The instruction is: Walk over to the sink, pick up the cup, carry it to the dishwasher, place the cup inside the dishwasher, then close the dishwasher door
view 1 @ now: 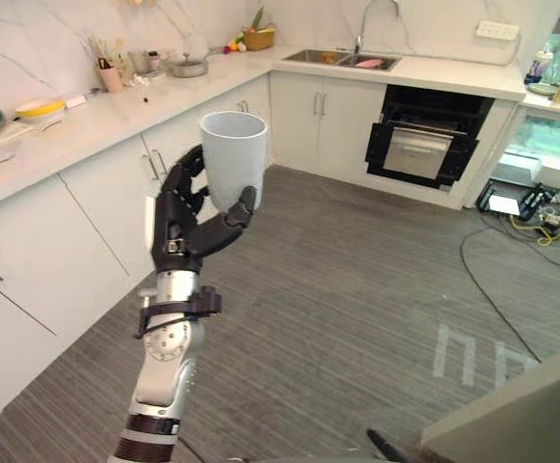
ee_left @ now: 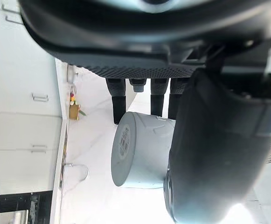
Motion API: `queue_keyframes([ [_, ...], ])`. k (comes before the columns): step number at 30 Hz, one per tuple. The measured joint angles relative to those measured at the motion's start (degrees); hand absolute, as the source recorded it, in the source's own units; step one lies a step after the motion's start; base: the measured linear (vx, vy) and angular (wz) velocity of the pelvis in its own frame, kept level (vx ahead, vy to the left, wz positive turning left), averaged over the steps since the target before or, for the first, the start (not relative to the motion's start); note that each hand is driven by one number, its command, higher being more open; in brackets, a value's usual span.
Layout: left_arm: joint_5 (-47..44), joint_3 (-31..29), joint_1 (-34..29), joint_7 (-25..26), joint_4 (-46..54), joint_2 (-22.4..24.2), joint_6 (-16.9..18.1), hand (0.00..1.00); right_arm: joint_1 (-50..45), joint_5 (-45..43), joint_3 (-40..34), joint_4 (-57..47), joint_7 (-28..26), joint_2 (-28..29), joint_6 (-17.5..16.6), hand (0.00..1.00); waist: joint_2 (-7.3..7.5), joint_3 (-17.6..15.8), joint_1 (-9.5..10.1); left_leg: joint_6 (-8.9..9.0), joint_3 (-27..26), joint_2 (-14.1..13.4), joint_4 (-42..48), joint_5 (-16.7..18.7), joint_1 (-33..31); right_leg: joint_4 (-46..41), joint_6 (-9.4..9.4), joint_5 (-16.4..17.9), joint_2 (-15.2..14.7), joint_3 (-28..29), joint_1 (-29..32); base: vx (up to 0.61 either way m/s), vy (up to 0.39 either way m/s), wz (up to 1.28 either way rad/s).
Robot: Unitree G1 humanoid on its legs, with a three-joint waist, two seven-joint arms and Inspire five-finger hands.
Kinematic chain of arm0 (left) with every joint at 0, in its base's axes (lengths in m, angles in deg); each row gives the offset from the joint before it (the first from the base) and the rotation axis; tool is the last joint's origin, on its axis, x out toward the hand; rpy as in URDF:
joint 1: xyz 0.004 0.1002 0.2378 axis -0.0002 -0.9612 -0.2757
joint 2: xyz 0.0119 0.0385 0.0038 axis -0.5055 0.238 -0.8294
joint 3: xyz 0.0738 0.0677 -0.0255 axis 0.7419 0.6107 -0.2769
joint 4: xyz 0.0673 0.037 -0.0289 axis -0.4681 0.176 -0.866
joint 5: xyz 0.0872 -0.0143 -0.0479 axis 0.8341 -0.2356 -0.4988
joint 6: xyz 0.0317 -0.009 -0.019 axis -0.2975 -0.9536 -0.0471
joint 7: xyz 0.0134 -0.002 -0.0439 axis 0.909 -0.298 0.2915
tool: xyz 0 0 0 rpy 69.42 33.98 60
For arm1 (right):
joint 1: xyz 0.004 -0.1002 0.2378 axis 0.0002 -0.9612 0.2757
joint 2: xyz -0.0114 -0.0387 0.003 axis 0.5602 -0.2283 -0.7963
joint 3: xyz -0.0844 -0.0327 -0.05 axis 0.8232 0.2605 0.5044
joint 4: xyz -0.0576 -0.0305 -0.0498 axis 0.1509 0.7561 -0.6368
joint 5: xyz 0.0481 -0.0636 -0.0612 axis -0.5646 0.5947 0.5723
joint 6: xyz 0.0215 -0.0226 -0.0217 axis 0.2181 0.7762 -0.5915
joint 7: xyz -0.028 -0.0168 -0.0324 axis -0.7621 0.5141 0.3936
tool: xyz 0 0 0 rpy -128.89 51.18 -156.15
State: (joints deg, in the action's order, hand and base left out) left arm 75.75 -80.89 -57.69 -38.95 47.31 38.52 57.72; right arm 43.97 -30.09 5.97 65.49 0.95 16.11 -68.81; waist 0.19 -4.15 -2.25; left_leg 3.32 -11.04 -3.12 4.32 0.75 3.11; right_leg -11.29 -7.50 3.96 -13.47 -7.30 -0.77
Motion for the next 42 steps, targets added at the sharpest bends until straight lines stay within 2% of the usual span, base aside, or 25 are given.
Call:
queue_keyframes([
  [1,-0.01,0.31,0.07,0.04,0.44,0.11,-0.02,0.0,0.01,0.01,0.9,0.05,-0.25,-0.37,0.39,1.0,-0.62,0.4,-0.07,0.41,-0.6,-1.21,-0.52,-0.11,0.04,2.16,0.29,-0.79,1.26,0.37,-0.31,0.06,-0.052,-0.27],
  [2,0.0,2.74,4.88,1.0,1.56,-1.58,0.31,0.0,-1.26,-1.61,1.59,-0.05,-0.57,1.31,0.54,1.0,0.49,2.36,-1.84,2.6,-3.9,-3.83,-6.41,-1.72,4.56,10.26,1.87,-4.5,5.46,2.74,-4.41,0.03,-0.026,-0.15],
  [9,-0.81,1.3,5.18,0.68,1.53,-1.49,0.31,0.0,-1.57,-1.62,1.23,-0.13,-1.55,1.31,0.44,1.0,0.61,0.78,-1.9,1.76,-3.38,-4.01,-1.53,-0.94,3.28,10.42,1.9,-4.51,5.46,2.64,-5.7,-0.01,-0.002,0.0],
  [16,-8.03,-6.39,1.67,-2.27,1.45,1.33,0.27,0.0,-2.69,3.21,-2.68,-0.32,-4.69,0.95,-0.83,1.0,-1.76,-1.79,-1.65,0.57,-2.03,-6.17,7.47,5.4,0.12,8.38,2.75,-2.73,6.75,2.46,-5.8,-0.06,-0.005,0.0],
  [18,-10.03,-7.25,-0.57,-3.68,1.42,2.34,-0.02,0.0,-2.59,7.16,-5.24,-0.07,-4.26,1.02,-3.28,1.0,-2.58,-2.2,-1.34,1.08,-0.33,-5.77,10.33,8.01,-0.98,5.78,2.26,-0.93,6.43,2.59,-4.87,-0.04,0.048,0.03],
  [20,-11.49,-7.43,-1.19,-5.26,1.21,2.61,-1.37,0.0,-2.5,9.86,-6.16,0.33,-2.81,0.78,-6.39,1.0,-2.6,-2.54,-0.45,0.24,0.59,-5.06,14.55,10.35,-2.38,-1.64,1.48,3.33,4.86,2.25,-2.5,0.01,0.088,0.24],
  [23,-12.39,-6.79,-1.2,-7.17,1.06,2.51,-2.91,0.0,-3.55,10.22,-6.22,0.35,-0.06,0.35,-8.32,1.0,-1.24,-1.96,-0.28,-2.01,2.65,-0.34,18.33,13.49,-2.78,-10.58,-1.89,9.44,-0.94,0.49,-1.77,0.07,0.115,0.48],
  [24,-12.38,-6.43,-1.15,-7.75,1.08,2.32,-3.21,0.0,-4.02,10.09,-6.26,0.3,0.35,0.31,-8.38,1.0,-1.4,-1.29,-0.32,-2.25,3.07,0.43,17.72,13.68,-2.45,-12.12,-2.35,9.3,-1.96,0.2,-2.18,0.14,0.09,0.52],
  [25,-12.37,-6.37,-0.53,-8.53,1.41,1.95,-3.3,0.0,-3.93,9.36,-6.86,0.12,0.72,0.21,-8.42,1.0,-1.11,-2.03,-0.35,-2.57,3.62,1.59,17.67,14.14,-1.56,-19.55,-3.21,9.16,-3.56,1.42,0.5,0.11,0.076,0.42],
  [26,-12.35,-6.29,0.01,-8.91,1.48,1.42,-3.35,0.0,-3.69,8.22,-7.33,-0.42,0.81,0.87,-8.68,1.0,-0.75,-2.33,-0.41,-2.9,3.92,2.68,17.7,14.37,-0.49,-28.5,-4.09,7.19,-5.14,2.8,4.35,0.18,0.173,0.4],
  [27,-12.26,-5.98,0.94,-9.2,1.49,-0.09,-3.86,0.0,-3.13,5.83,-7.44,-1.26,0.79,2.03,-9.5,1.0,0.46,-2.97,-0.45,-3.99,4.39,4.16,17.16,14.88,2.75,-40.38,-1.59,0.36,-7.01,4.99,8.93,0.13,0.165,0.3],
  [28,-12.26,-5.53,0.98,-9.14,1.48,-0.66,-3.96,0.0,-3.2,5.38,-7.43,-1.9,0.79,2.26,-9.72,1.0,0.58,-2.93,-0.45,-4.3,4.67,4.26,16.53,15.04,4.08,-43.22,-0.36,-3.19,-7.28,5.39,10.0,0.21,0.192,0.31],
  [30,-12.16,-2.75,2.64,-9.15,1.69,-2.26,-3.79,0.0,-2.73,4.97,-7.13,-2.9,0.11,2.85,-11.3,1.0,0.28,-2.95,-1.01,-5.75,7.34,4.14,14.5,15.3,5.97,-50.04,1.51,-21.39,-5.87,7.84,15.84,0.2,0.129,0.45],
  [31,-12.16,-2.8,2.81,-9.13,1.86,-2.4,-3.38,0.0,-2.27,4.78,-7.14,-2.97,-0.12,3.18,-11.57,1.0,-0.08,-3.17,-0.99,-6.09,7.58,3.94,14.22,15.38,6.06,-51.95,0.6,-20.07,-4.69,8.27,18.07,0.17,0.067,0.27],
  [32,-12.2,-3.24,3.2,-8.54,1.65,-2.4,-2.63,0.0,-1.69,4.63,-7.12,-4.31,-0.43,4.27,-11.69,1.0,-0.16,-3.77,-1.16,-6.48,8.05,3.4,14.15,15.85,6.55,-54.52,1.49,-9.03,-2.03,6.93,21.29,0.2,0.018,0.2],
  [33,-12.23,-3.47,3.46,-7.97,1.3,-2.34,-2.76,0.0,-2.17,4.44,-6.79,-6.05,-0.53,5.4,-11.77,1.0,0.0,-4.56,-1.84,-6.68,9.12,2.95,13.4,16.19,7.64,-51.21,1.88,-3.18,0.26,4.08,22.36,0.21,0.008,0.29],
  [34,-12.22,-3.18,3.44,-7.92,1.25,-2.12,-3.01,0.0,-2.8,4.15,-6.7,-6.76,-0.55,5.81,-11.77,1.0,0.04,-4.66,-2.0,-6.65,9.44,2.79,12.75,16.32,8.16,-46.35,1.5,-1.77,1.22,2.69,22.36,0.24,-0.023,0.41],
  [35,-12.2,-2.55,3.45,-7.92,1.29,-2.04,-3.33,0.0,-3.44,2.68,-6.73,-7.04,-0.55,6.14,-11.8,1.0,0.04,-4.72,-1.79,-6.33,9.59,2.79,11.85,16.25,9.14,-29.63,0.76,-1.42,3.23,0.52,20.81,0.22,-0.039,0.25],
  [36,-12.18,-2.31,3.47,-7.93,1.3,-2.23,-3.55,0.0,-3.55,2.34,-6.76,-7.02,-0.54,6.23,-11.81,1.0,0.2,-4.78,-1.75,-6.22,9.58,3.01,11.82,16.27,9.62,-20.55,0.16,-1.86,4.12,0.26,19.49,0.33,-0.103,0.23],
  [37,-12.17,-2.17,3.53,-7.91,1.24,-2.58,-4.44,0.0,-3.88,2.32,-6.73,-7.04,-0.56,6.36,-12.1,1.0,1.01,-5.18,-1.9,-5.5,9.35,3.86,12.79,16.33,11.03,-7.48,-1.01,-3.01,4.63,-0.11,16.94,0.42,-0.168,0.3],
  [38,-12.16,-1.76,3.47,-7.81,1.17,-2.38,-5.66,0.0,-4.76,2.52,-6.73,-7.19,-0.29,6.35,-12.83,1.0,1.44,-5.19,-1.92,-3.86,9.61,4.18,13.96,18.0,12.84,-2.73,-0.27,-3.68,4.63,-0.48,14.85,0.45,-0.179,0.38],
  [39,-12.18,-1.5,3.43,-7.89,1.18,-2.23,-5.97,0.0,-5.34,3.23,-6.45,-7.43,0.41,6.44,-13.6,1.0,1.35,-5.11,-2.05,-3.98,10.05,4.22,14.15,19.41,14.0,-2.47,0.5,-4.17,4.67,-0.4,14.2,0.49,-0.176,0.48],
  [40,-12.23,-1.2,3.15,-8.25,1.28,-1.26,-5.98,0.0,-6.14,4.47,-5.39,-9.07,2.25,6.48,-14.65,1.0,0.55,-4.97,-2.63,-3.91,10.39,2.86,13.91,22.22,16.09,-6.35,3.67,-8.16,5.42,-0.81,14.37,0.59,-0.233,0.41],
  [41,-12.35,-0.63,2.57,-8.83,1.39,-0.17,-5.91,0.0,-7.24,5.57,-4.11,-12.61,4.07,6.37,-15.07,1.0,-2.04,-3.43,-2.79,-3.5,9.99,0.34,11.73,24.23,18.06,-10.77,5.4,-7.18,7.5,-1.83,16.0,0.61,-0.252,0.25],
  [42,-12.35,-0.57,1.74,-9.07,2.0,0.27,-5.9,0.0,-7.12,6.06,-2.76,-15.15,5.59,6.4,-15.41,1.0,-3.59,-2.56,-2.8,-1.89,8.99,-1.13,12.73,23.27,18.39,-13.34,6.13,-3.99,8.58,-2.43,16.75,0.51,-0.229,-0.01],
])
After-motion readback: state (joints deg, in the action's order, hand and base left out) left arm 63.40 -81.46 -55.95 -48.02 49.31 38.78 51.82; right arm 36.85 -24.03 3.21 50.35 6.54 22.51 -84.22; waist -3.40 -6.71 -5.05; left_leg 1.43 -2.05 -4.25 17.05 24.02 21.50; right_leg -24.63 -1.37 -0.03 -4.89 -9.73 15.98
